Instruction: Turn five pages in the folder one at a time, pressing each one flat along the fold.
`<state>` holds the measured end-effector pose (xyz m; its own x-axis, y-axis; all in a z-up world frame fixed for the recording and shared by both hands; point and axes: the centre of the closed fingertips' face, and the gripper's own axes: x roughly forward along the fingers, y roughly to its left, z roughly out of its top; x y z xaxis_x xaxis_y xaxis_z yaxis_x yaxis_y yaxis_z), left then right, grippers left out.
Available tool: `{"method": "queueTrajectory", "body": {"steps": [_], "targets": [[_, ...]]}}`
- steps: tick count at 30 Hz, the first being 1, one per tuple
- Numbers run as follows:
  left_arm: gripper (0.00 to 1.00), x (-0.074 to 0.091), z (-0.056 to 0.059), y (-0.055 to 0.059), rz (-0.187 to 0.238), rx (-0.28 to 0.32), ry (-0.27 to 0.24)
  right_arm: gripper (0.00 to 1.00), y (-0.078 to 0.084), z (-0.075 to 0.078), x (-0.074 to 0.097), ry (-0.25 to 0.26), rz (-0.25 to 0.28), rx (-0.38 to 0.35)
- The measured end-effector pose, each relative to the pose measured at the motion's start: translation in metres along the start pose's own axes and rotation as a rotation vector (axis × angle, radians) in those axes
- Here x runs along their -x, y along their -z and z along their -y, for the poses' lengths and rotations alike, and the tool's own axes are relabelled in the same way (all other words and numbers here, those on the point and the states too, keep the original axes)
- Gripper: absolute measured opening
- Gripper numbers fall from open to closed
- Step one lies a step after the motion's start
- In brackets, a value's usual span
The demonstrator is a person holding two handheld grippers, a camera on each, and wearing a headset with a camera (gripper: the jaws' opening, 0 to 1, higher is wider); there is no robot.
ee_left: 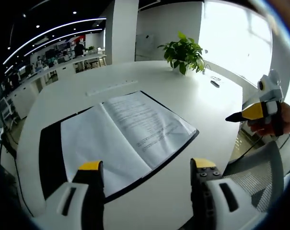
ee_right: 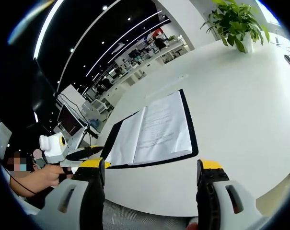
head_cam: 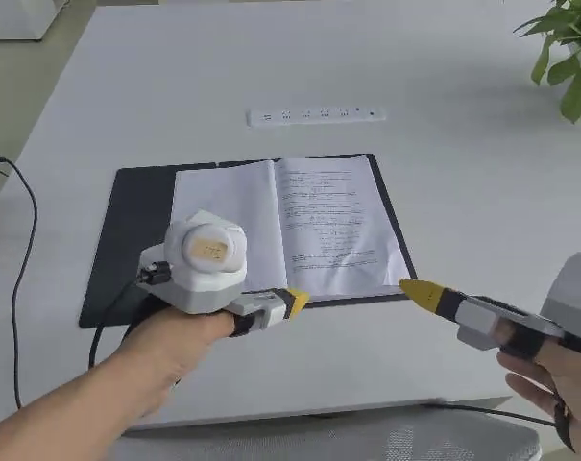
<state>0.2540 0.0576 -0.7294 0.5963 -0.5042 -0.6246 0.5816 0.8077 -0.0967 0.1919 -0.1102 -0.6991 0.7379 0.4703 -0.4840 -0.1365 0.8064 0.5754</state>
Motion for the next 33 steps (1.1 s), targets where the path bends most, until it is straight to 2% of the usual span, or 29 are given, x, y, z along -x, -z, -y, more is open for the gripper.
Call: {"method": "queueTrajectory", "body": {"steps": [2, 10, 17, 26, 30, 33], "targets": [[0.70, -0.014, 0.004, 0.000, -0.011, -0.014, 0.006, 0.78, 0.000, 0.001, -0.002, -0.001, -0.003, 0.002], [0.69, -0.063, 0.023, -0.004, -0.013, -0.079, 0.028, 0.76, -0.002, 0.010, -0.015, -0.007, -0.007, 0.010], [0.69, -0.098, 0.043, -0.007, -0.008, -0.121, 0.051, 0.75, -0.002, 0.017, -0.027, -0.009, -0.015, 0.014], [0.65, -0.122, 0.043, -0.009, 0.001, -0.106, 0.028, 0.70, -0.003, 0.029, -0.045, -0.003, -0.011, -0.004], [0.61, -0.130, 0.040, -0.002, -0.021, -0.122, 0.012, 0.68, -0.003, 0.034, -0.054, -0.004, -0.006, -0.011], [0.59, -0.131, 0.040, -0.001, -0.011, -0.143, -0.001, 0.67, -0.004, 0.036, -0.059, -0.006, -0.001, -0.011]]}}
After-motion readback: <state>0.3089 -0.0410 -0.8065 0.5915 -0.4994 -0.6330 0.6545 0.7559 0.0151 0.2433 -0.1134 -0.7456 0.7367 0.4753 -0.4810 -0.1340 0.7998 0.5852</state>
